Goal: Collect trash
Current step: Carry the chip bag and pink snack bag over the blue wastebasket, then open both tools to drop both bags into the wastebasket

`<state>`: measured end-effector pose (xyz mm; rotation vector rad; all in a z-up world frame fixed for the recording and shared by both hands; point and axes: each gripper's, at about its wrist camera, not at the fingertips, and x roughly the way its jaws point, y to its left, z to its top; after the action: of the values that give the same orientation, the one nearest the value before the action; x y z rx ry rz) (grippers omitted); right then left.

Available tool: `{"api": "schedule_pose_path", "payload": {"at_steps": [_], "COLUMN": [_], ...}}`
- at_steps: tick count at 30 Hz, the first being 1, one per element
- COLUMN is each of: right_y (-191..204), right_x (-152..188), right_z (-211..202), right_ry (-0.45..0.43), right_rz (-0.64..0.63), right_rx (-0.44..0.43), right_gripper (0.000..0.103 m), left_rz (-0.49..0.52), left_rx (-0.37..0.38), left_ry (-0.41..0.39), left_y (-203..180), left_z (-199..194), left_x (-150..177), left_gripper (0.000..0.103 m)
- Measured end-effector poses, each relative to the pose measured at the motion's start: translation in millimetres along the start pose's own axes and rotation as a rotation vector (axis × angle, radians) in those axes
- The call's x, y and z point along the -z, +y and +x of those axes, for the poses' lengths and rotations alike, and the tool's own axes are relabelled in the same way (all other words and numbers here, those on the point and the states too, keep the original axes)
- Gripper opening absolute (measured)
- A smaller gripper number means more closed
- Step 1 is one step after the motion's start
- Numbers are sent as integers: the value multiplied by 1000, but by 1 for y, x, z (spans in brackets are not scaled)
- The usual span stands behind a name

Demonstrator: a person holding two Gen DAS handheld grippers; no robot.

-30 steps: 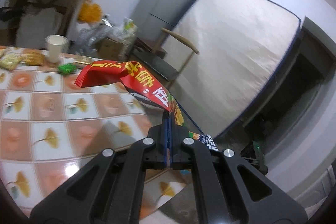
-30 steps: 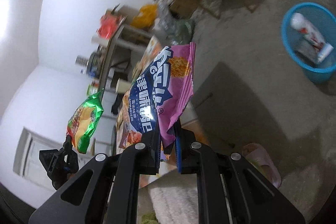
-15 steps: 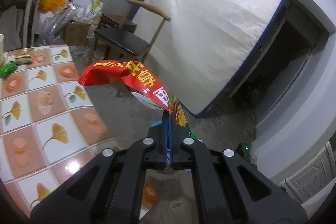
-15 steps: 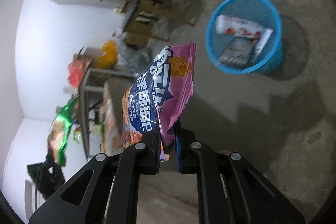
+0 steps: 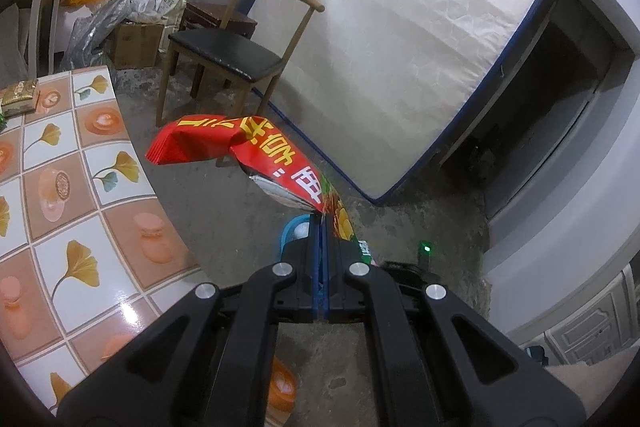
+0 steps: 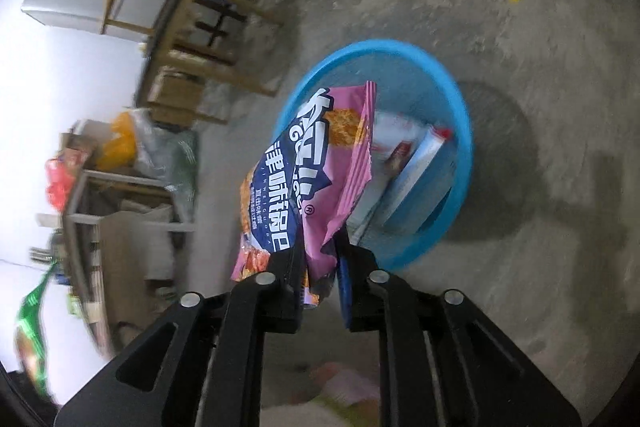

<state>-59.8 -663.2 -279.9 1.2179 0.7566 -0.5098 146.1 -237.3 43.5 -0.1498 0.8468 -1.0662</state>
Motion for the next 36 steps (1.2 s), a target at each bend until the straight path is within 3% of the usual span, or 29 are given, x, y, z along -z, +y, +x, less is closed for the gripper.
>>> {"api": "schedule_pose_path", "payload": {"at_steps": [2, 5, 8, 14, 18, 21, 25, 27, 29, 32, 36], "right_y": [-14, -31, -42, -60, -75, -94, -121, -137, -149, -159, -153], "right_x": [-13, -24, -29, -3, 23, 49, 76, 89, 100, 110, 111], "right_z": [17, 27, 21, -29, -60, -85, -109, -122, -132, -143, -147], "right_ry": [-12, -32, -63, -143, -162, -168, -159, -165, -172, -171, -176], "right_rz": [12, 36, 57, 107, 132, 169, 234, 277, 316, 341, 322], "right_rx": [73, 154, 147, 76, 47, 39, 50, 59, 61, 72, 70], "right_gripper": [44, 51, 55, 56, 56, 56, 56, 56, 56, 56, 56], "left_rz": [-1, 1, 13, -23, -126, -148, -118, -106, -139, -211, -249], "left_rx": [0, 10, 26, 102, 147, 132, 49, 7, -22, -87, -59], "left_ry": [15, 35, 62, 127, 204, 245, 315, 356, 431, 481, 464], "left_y": [-1, -5, -13, -34, -47, -57, -71, -69, -60, -49, -46], "left_z": [7, 18, 34, 85, 157, 209, 291, 324, 358, 364, 335], "left_x": [0, 0, 1, -5, -11, -7, 10, 25, 43, 62, 57], "left_gripper": [0, 0, 0, 0, 0, 0, 1, 9, 41, 42, 45]}}
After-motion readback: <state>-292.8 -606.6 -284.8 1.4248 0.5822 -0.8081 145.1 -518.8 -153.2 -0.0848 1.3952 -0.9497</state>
